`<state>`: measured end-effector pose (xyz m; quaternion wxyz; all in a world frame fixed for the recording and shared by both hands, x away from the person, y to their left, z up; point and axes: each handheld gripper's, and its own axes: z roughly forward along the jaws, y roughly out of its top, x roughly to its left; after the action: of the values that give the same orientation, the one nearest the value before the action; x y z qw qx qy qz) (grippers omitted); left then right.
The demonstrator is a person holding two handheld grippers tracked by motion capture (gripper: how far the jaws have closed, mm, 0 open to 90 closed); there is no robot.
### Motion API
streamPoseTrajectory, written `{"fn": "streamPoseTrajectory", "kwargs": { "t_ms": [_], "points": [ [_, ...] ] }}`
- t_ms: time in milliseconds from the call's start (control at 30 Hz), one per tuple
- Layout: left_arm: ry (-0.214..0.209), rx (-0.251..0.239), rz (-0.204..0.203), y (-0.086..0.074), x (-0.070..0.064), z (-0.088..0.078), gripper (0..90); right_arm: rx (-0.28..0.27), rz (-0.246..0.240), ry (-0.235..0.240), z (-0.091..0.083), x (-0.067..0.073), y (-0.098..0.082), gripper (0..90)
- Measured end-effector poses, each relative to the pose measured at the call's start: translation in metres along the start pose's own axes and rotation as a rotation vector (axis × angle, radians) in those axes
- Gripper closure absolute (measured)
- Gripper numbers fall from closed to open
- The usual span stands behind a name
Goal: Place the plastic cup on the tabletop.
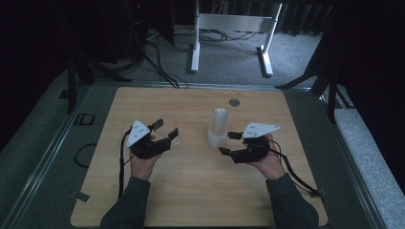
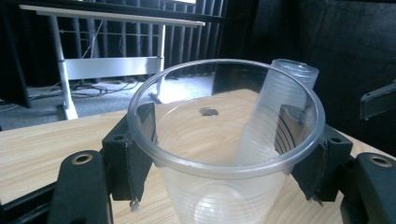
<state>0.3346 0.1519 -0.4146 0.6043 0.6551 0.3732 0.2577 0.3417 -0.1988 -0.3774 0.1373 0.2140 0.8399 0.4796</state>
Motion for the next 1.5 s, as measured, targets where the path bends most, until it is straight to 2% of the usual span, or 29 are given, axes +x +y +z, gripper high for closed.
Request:
{"fn": "streamPoseTrajectory", "kwargs": {
  "t_ms": [167, 300, 433, 833, 1500],
  "points": [
    [0.013, 0.012, 0.004, -0.002, 0.002, -0.001, 30.3, 0.009, -0.002, 0.001, 0.000, 0.000, -0.001, 32.9],
    [0.003, 0.010, 0.010, -0.003, 0.004, -0.002, 30.2, 0.009, -0.002, 0.003, 0.000, 0.000, -0.001, 32.9],
    [0.012, 0.013, 0.015, -0.003, 0.005, -0.002, 30.2, 0.010, -0.001, 0.004, -0.001, 0.000, -0.001, 32.9],
    [0.049, 0.009, 0.014, -0.003, 0.009, -0.004, 30.3, 0.007, 0.001, 0.008, -0.001, 0.000, -0.003, 32.9],
    [0.119, 0.039, 0.024, -0.011, 0.019, -0.004, 30.3, 0.006, 0.006, 0.010, -0.002, 0.000, -0.005, 32.9]
  ]
}}
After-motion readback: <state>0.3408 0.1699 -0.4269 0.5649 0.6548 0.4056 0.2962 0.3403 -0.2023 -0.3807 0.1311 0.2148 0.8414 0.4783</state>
